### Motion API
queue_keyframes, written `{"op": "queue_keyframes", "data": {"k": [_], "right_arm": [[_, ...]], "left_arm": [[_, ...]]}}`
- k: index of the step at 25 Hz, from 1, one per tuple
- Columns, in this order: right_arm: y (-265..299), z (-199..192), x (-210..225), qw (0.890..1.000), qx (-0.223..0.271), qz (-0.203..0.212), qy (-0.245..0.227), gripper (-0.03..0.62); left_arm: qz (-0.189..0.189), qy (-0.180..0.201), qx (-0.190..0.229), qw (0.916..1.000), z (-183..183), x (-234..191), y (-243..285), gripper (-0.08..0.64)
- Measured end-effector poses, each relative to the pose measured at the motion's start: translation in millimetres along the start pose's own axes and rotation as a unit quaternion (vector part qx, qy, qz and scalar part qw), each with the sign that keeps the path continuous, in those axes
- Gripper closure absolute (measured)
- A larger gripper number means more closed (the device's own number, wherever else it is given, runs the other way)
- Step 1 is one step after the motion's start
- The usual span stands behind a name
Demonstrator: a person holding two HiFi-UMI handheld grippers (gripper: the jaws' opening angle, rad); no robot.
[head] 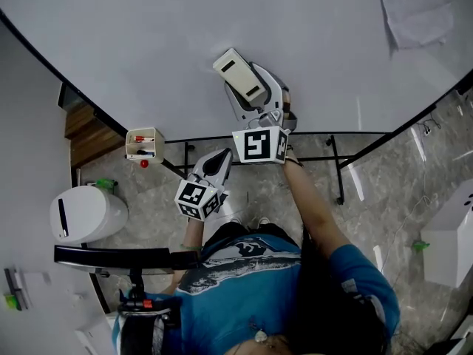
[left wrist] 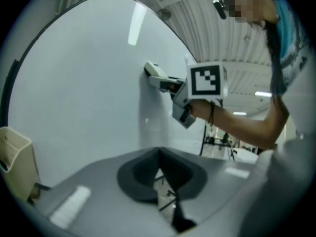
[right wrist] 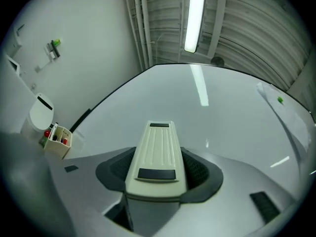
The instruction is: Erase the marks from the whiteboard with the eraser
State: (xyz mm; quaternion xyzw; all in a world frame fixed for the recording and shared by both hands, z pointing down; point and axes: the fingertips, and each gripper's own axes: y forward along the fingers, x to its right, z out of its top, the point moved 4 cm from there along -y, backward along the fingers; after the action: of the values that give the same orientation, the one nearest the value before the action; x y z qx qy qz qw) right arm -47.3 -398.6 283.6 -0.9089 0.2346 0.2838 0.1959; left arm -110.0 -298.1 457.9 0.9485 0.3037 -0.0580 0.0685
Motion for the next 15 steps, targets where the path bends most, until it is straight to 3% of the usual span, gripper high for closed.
{"op": "queue_keyframes", "data": {"k": [4, 7, 11, 15], "right_arm": [[3, -6, -15, 1.000, -0.007, 0.026, -0.012, 0.329], [-5, -4, 6, 0.999, 0.016, 0.022, 0.020, 0.328], [-25, 1, 78, 0.992, 0.057, -0.058, 0.095, 0.328], [-47, 6, 163, 0.987, 0.044, -0.132, 0.086, 0.328]], "left_arm": [[-0.001, -0.003, -0.004, 1.0000, -6, -1, 0, 0.557], [-0.002, -0.005, -0.009, 0.9999, -13, 0, 6, 0.557], [-0.005, -0.010, -0.012, 0.9999, -18, 3, 10, 0.557], [-0.017, -0.008, -0.009, 0.9998, -12, 9, 12, 0.557]]}}
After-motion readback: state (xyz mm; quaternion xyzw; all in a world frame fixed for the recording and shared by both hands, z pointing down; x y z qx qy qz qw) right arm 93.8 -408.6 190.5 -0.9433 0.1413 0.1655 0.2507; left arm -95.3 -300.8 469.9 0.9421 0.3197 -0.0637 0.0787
